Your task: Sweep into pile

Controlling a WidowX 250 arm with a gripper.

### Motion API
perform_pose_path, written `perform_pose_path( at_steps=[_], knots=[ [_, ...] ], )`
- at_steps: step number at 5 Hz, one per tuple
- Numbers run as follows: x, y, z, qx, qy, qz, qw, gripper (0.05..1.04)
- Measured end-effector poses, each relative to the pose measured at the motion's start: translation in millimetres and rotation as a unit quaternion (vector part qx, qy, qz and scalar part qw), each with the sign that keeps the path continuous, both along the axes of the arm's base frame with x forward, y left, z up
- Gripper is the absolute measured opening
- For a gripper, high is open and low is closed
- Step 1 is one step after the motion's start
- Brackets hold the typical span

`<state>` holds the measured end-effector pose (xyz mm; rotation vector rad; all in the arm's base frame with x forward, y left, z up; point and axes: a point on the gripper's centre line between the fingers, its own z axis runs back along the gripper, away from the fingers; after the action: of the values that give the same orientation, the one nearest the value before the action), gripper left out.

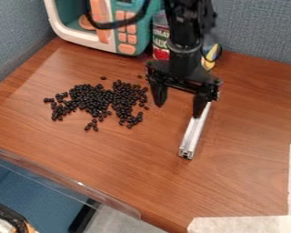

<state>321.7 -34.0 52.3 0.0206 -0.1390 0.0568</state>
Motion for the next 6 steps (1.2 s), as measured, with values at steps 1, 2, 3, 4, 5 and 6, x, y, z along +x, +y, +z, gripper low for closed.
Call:
perform_pose_path(
  at_steps=[1, 2, 3, 4, 5, 6],
  knots=[
    [7.1, -6.4, -13.0, -0.002, 0.001, 0.008, 1.0000, 1.000],
    [17.6, -15.8, -27.2, -0.004, 0.004, 0.006, 1.0000, 1.000],
    [26.0, -19.4, -38.7, -0.008, 0.006, 0.009, 0.9999, 1.000],
    [31.1, -27.5, -46.7, -0.006, 0.012, 0.000, 0.9999, 1.000],
    [31.2, -28.3, -47.7, -0.006, 0.014, -0.007, 0.9999, 0.956],
    [31.9, -29.3, -47.1, -0.007, 0.011, -0.010, 0.9999, 0.665]
  ],
)
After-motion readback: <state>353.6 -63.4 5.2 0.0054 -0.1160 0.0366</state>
